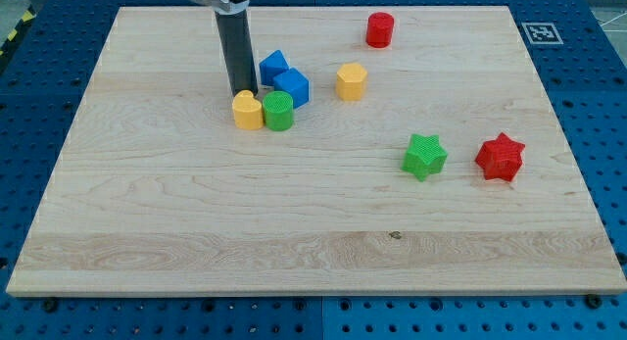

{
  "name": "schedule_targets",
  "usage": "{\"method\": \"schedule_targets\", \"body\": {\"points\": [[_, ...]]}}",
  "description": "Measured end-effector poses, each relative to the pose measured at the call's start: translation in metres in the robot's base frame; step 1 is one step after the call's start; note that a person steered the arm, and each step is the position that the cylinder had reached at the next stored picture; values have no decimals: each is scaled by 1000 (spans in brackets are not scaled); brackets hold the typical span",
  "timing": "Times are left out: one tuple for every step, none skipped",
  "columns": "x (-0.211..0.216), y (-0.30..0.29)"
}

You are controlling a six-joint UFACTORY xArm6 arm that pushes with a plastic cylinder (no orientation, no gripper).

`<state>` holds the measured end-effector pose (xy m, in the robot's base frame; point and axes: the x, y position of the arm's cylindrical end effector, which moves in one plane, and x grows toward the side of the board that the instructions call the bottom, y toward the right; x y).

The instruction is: Push yellow heart closer to blue cube

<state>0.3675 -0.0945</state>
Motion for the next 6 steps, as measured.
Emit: {"method": "schedule_targets", "body": {"points": [[-17, -45], [7, -82], [95, -99], [142, -101], [129, -72], [118, -60]]}}
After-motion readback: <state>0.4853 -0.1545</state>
